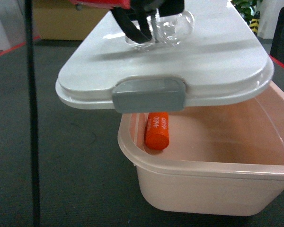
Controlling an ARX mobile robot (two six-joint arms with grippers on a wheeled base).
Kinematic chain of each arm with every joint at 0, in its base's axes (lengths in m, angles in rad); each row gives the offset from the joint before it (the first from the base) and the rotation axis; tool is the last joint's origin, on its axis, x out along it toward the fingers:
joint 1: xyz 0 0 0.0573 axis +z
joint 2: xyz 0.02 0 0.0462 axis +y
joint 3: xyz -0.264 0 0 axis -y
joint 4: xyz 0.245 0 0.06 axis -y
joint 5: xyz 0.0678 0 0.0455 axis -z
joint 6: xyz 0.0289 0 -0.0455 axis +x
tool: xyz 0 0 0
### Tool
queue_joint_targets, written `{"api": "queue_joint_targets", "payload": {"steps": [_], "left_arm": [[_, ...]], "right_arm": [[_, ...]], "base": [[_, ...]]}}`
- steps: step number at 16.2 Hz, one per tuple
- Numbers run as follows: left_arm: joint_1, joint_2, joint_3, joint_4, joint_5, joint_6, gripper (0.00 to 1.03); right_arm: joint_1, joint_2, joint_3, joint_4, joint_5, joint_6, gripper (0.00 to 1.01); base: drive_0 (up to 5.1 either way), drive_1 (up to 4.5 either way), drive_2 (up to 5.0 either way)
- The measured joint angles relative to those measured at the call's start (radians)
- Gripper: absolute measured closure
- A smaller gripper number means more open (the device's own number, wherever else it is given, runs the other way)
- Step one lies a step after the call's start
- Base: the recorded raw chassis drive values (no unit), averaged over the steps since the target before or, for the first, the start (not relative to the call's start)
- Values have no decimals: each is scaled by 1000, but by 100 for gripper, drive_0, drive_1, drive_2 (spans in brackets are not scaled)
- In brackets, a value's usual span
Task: Pick capacitor and pack into box
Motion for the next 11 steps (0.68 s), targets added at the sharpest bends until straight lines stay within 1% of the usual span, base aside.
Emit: {"api": "queue_joint_targets", "payload": {"steps": [2,3,5,6,7,11], "left_arm": [[-47,45,36,-14,-26,-6,101],[-66,75,56,-16,-32,-18,101],[-95,124,96,-36,-54,-25,101],[-108,145,111,-61,-71,-29,101],[-138,173,134,-95,-113,-46,101],[-178,197,161,-150,-170,-54,101]], "right_arm": [[0,0,0,0,0,0,3],[0,0,0,0,0,0,3],[0,0,0,0,0,0,3],[0,0,0,0,0,0,3],[0,0,0,0,0,0,3],[0,0,0,0,0,0,3]], "base": [[0,0,0],[0,0,0],[0,0,0],[0,0,0],[0,0,0],[0,0,0]]}}
